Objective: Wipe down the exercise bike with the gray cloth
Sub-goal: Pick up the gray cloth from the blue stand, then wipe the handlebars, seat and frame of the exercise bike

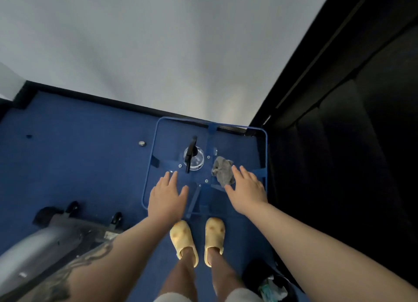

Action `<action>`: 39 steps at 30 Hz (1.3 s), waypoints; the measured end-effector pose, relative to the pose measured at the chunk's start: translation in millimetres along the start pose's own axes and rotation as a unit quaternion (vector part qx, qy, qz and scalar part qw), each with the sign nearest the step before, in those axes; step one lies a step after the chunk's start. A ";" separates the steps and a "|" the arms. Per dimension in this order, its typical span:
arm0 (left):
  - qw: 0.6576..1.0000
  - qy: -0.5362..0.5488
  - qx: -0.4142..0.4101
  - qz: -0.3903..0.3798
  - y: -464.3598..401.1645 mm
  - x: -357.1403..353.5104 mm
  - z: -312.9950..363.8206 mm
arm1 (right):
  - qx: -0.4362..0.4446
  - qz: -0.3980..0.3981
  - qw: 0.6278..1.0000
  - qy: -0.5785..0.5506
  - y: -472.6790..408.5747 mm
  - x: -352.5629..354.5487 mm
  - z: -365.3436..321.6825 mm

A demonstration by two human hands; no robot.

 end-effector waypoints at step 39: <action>0.958 0.135 0.001 0.253 89.6 211.0 -23.2 | 0.281 0.332 0.865 -0.249 37.4 168.5 -140.2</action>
Point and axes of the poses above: each hand's wrist, its own y-axis away from the middle knuckle, its own x-axis out of the back of the hand, z = x × y, the point moved 2 cm from there along -y, towards the middle knuckle, and after that the axes turned 13 degrees about x, right-handed, at the moved point
